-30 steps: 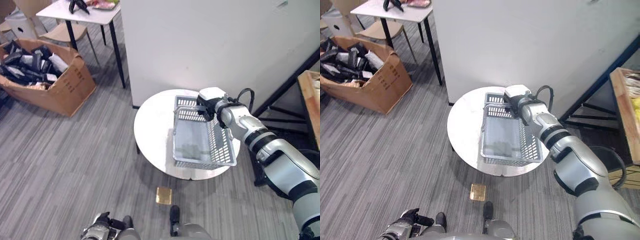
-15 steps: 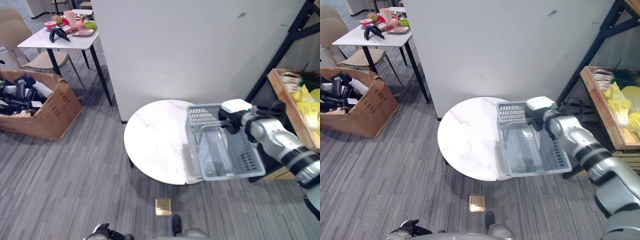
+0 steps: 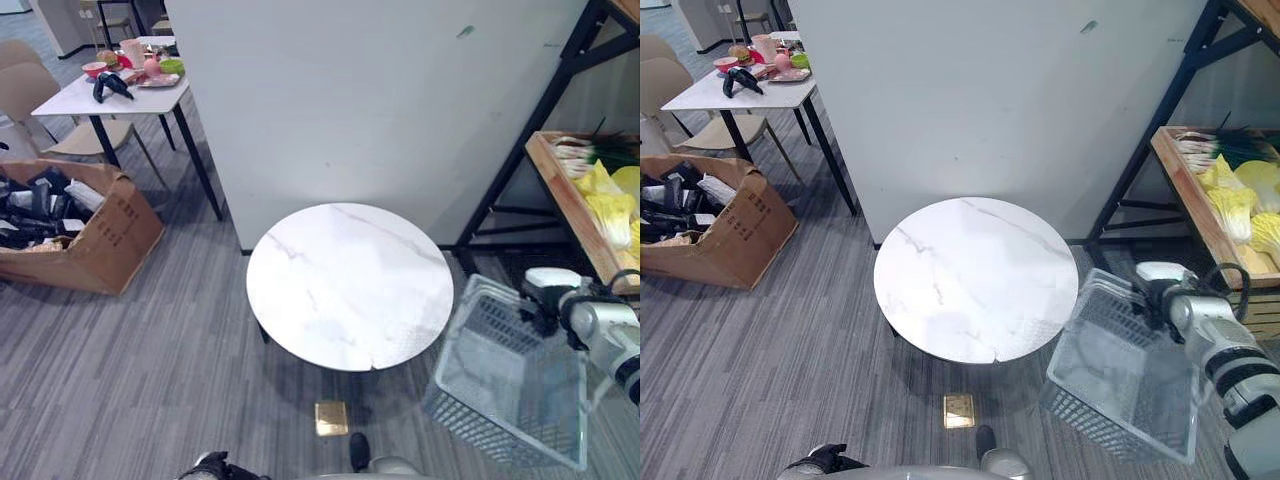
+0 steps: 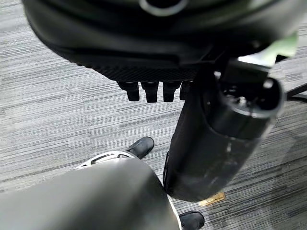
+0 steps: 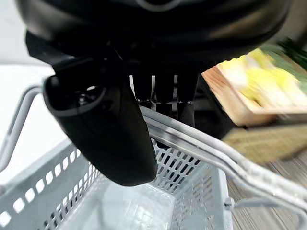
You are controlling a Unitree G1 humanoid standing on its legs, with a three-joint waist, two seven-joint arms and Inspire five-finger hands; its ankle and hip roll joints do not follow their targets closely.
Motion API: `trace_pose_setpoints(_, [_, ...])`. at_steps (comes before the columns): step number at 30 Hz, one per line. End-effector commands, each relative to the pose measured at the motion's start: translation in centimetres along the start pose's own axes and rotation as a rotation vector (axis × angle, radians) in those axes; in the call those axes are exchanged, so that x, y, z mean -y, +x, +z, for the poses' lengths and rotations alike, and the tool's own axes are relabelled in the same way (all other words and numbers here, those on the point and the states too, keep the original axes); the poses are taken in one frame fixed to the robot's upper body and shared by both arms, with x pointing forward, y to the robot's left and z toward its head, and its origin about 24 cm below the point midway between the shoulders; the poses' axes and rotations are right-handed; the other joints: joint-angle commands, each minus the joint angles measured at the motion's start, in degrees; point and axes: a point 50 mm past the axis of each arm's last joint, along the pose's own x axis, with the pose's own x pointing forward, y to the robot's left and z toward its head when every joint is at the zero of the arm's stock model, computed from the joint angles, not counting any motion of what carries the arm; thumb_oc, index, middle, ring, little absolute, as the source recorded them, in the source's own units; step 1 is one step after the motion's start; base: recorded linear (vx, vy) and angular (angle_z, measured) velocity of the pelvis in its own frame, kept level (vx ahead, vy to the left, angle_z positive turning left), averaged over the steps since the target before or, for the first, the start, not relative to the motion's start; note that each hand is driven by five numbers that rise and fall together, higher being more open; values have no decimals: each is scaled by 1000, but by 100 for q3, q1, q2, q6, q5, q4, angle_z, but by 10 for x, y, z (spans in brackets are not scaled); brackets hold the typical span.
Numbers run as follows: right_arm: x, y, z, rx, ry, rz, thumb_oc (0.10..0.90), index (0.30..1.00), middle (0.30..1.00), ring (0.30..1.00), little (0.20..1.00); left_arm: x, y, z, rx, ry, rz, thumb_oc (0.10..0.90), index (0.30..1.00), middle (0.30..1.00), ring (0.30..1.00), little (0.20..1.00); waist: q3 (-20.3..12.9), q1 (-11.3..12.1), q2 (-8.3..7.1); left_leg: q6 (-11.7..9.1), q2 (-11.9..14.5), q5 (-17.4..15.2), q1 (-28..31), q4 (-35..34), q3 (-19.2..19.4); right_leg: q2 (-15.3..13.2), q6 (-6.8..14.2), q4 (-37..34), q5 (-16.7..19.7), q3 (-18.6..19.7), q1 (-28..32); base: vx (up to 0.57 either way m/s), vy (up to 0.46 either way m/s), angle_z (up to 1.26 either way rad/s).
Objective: Get the vegetables into the basket
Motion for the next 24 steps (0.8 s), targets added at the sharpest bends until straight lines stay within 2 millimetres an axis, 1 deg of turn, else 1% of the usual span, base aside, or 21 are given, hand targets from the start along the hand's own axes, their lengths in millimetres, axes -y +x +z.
trace_pose_setpoints(1, [84, -19, -40, -139, 129, -329, 400, 300, 300, 300, 300, -1, 1, -2, -33, 111, 9, 900, 1000, 1000, 1000, 1000, 101, 147, -219, -21, -158, -424, 271, 57, -173, -401, 615, 161, -274, 169, 234, 0, 0, 0])
trace_pose_setpoints(4, [61, -12, -51, -204, 163, -263, 400, 300, 300, 300, 300, -3, 1, -1, -33, 113, 14, 900, 1000, 1000, 1000, 1000, 107, 152, -208, -30, -155, -411, 253, 57, -181, -412, 616, 156, -267, 167, 232, 0, 0, 0])
trace_pose_setpoints(5, [48, -9, -55, -223, 205, -235, 400, 300, 300, 300, 300, -4, 1, 0, -28, 111, 18, 900, 1000, 1000, 1000, 1000, 108, 139, -189, -31, -157, -401, 244, 57, -185, -410, 616, 152, -259, 172, 216, 0, 0, 0])
trace_pose_setpoints(6, [48, -9, -55, -223, 206, -235, 400, 300, 300, 300, 300, -4, 1, 0, -28, 112, 19, 900, 1000, 1000, 1000, 1000, 107, 143, -193, -32, -157, -401, 243, 57, -185, -410, 616, 152, -259, 172, 215, 0, 0, 0])
trace_pose_setpoints(8, [32, -6, -56, -238, 231, -201, 400, 300, 300, 300, 300, -4, 1, 1, -25, 113, 22, 900, 1000, 1000, 1000, 1000, 111, 144, -177, -32, -151, -388, 232, 57, -185, -410, 616, 152, -252, 165, 207, 0, 0, 0])
trace_pose_setpoints(9, [16, -2, -52, -244, 251, -166, 400, 300, 300, 300, 300, -5, 1, 2, -25, 113, 25, 900, 1000, 1000, 1000, 1000, 120, 153, -161, -31, -147, -381, 225, 57, -195, -408, 614, 151, -251, 165, 203, 0, 0, 0])
trace_pose_setpoints(10, [16, -2, -52, -244, 252, -166, 400, 300, 300, 300, 300, -5, 1, 1, -25, 113, 25, 900, 1000, 1000, 1000, 1000, 119, 156, -165, -31, -147, -381, 225, 57, -196, -408, 614, 151, -251, 164, 204, 0, 0, 0])
trace_pose_setpoints(12, [4, 1, -45, -226, 255, -145, 400, 300, 300, 300, 300, -6, 1, 3, -18, 110, 28, 900, 1000, 1000, 1000, 1000, 125, 159, -159, -28, -146, -378, 227, 57, -198, -400, 610, 152, -250, 170, 203, 0, 0, 0])
trace_pose_setpoints(13, [4, 1, -45, -226, 255, -144, 400, 300, 300, 300, 300, -6, 1, 3, -18, 110, 28, 900, 1000, 1000, 1000, 1000, 125, 159, -160, -28, -146, -378, 227, 57, -197, -400, 610, 152, -250, 171, 203, 0, 0, 0])
trace_pose_setpoints(14, [-16, 6, -32, -206, 265, -106, 400, 300, 300, 300, 300, -7, 1, 4, -17, 105, 34, 900, 1000, 1000, 1000, 1000, 157, 173, -147, -23, -136, -367, 242, 57, -176, -381, 600, 175, -264, 149, 211, 0, 0, 0])
trace_pose_setpoints(15, [-16, 6, -32, -206, 266, -106, 400, 300, 300, 300, 300, -7, 1, 4, -17, 105, 34, 900, 1000, 1000, 1000, 1000, 158, 175, -150, -23, -136, -367, 244, 57, -174, -381, 600, 176, -264, 150, 212, -23, -18, -3])
trace_pose_setpoints(18, [-36, 9, -21, -190, 309, -68, 400, 300, 300, 300, 300, -7, 1, 3, -19, 107, 36, 900, 1000, 1000, 1000, 1000, 168, 186, -143, -19, -137, -372, 248, 57, -176, -377, 595, 187, -278, 113, 236, 0, 0, 0])
trace_pose_setpoints(19, [-46, 10, -15, -183, 324, -46, 400, 300, 300, 300, 300, -6, 1, 5, -13, 112, 36, 900, 1000, 1000, 1000, 1000, 181, 192, -128, -17, -144, -383, 254, 57, -192, -380, 594, 182, -279, 91, 253, 0, 0, 0])
trace_pose_setpoints(20, [-46, 10, -15, -183, 325, -46, 400, 300, 300, 300, 300, -6, 1, 4, -13, 112, 36, 900, 1000, 1000, 1000, 1000, 182, 192, -130, -17, -144, -383, 255, 57, -193, -380, 594, 181, -279, 90, 255, -6, 6, 3])
trace_pose_setpoints(24, [-66, 10, -9, -191, 368, -3, 400, 300, 300, 300, 300, -6, 1, 2, -19, 108, 38, 900, 1000, 1000, 1000, 1000, 203, 217, -135, -7, -148, -395, 270, 57, -213, -393, 601, 174, -275, 84, 281, 0, 0, 1])
